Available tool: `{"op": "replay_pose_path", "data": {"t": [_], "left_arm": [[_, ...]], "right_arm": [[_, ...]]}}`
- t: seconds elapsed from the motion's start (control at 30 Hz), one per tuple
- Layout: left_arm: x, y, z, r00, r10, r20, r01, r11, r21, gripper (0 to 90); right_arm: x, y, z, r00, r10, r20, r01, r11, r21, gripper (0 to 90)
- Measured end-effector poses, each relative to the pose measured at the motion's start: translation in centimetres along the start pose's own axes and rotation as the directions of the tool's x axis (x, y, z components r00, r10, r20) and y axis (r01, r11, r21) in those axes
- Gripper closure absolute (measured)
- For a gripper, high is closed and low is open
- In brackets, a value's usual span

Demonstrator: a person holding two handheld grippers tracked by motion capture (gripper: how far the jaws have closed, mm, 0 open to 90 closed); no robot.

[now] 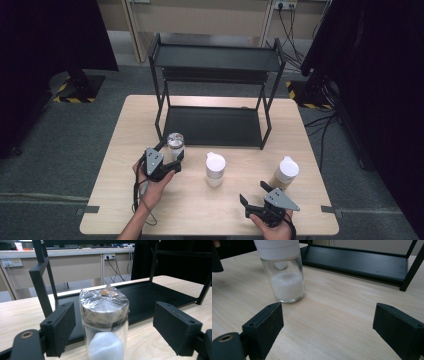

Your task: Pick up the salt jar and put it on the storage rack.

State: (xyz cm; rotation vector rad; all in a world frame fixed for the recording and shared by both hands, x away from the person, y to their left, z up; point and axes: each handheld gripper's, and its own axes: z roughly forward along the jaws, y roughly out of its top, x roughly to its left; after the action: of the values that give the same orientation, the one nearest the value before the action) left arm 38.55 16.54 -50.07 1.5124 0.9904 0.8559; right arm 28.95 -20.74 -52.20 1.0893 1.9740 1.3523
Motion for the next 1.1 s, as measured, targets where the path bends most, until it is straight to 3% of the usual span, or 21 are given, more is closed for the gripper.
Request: {"op": "replay_pose_path", "data": {"t": [0.57,1.1], "left_arm": [[0.5,0.2,2.4,0.9993,0.032,-0.020,-0.032,0.9993,0.018,26.7],[0.4,-0.3,3.4,0.9994,0.009,-0.033,-0.008,0.9997,0.021,34.0]], "right_arm": [[0.0,0.0,0.0,1.0000,0.000,-0.004,0.000,1.000,0.003,9.8],[0.0,0.0,-0.1,1.0000,0.002,-0.009,-0.002,1.000,0.000,9.8]]}}
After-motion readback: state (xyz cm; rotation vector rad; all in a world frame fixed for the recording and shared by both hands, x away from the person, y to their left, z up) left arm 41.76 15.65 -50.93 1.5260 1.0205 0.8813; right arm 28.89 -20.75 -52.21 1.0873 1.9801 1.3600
